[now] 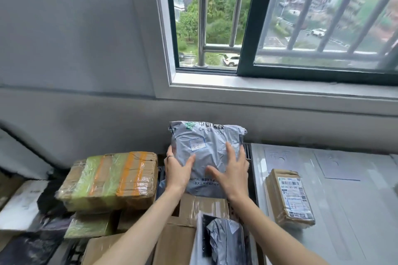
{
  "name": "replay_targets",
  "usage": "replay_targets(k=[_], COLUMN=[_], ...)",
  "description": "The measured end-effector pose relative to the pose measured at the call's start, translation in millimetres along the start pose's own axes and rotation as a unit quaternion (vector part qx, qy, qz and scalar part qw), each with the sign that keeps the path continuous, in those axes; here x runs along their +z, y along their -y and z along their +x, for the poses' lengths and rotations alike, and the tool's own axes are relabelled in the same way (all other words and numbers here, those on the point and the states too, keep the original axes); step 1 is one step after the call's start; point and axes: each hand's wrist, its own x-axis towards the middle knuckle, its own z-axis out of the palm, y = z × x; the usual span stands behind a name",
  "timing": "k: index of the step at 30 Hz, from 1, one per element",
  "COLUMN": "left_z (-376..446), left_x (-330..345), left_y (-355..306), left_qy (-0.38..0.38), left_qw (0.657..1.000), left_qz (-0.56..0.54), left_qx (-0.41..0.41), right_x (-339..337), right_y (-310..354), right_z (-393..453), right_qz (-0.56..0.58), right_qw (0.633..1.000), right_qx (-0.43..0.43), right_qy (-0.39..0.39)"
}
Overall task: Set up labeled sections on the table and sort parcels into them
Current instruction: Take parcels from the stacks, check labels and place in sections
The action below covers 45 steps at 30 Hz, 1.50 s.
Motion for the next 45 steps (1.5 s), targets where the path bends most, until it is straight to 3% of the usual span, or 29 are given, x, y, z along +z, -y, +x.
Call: replay_targets(k=[6,9,15,20,26,30,37,45], left_z=[-27.0,-51.9,-100.6,-142.4,-186.3,-208.7,-233.8,-240.0], left_x=[2.7,17.1,73.0,132.6,194.0,225.8,241.9,256.6], left_y=[-42.1,-65.9,-101.5,-119.6,-143.1,-146.6,-149.2,-144.1], left_qy=[0.024,0.043,0.007,0.027,0.029,0.015,-0.007,-0.019], left_qw=[0.999,0.998,0.999,0.995,0.991,0.986,0.983,0.985], left_qz=[-0.028,-0.041,0.006,-0.092,-0.131,-0.161,-0.184,-0.161], left_qx=[-0.033,0.001,0.031,0.032,0.032,0.038,0.02,0.053], right_x=[-67.8,-102.4,-171.4,-232.9,-294.3,-322.4,-359.9,-355.5], right_y=[4.9,-6.3,-41.8,-84.7,-136.1,-166.3,-196.6,-225.7], right_z=[-14.3,-20.5,-23.7,-24.2,-20.1,-19.8,-27.9,-47.0], right_qz=[0.045,0.054,0.068,0.067,0.062,0.077,0.277,0.316], right_qw=[0.998,0.996,0.993,0.992,0.991,0.989,0.956,0.948], right_qx=[-0.018,-0.03,-0.049,-0.065,-0.088,-0.103,-0.049,-0.009], right_qy=[-0.042,-0.059,-0.081,-0.083,-0.077,-0.071,-0.085,-0.037])
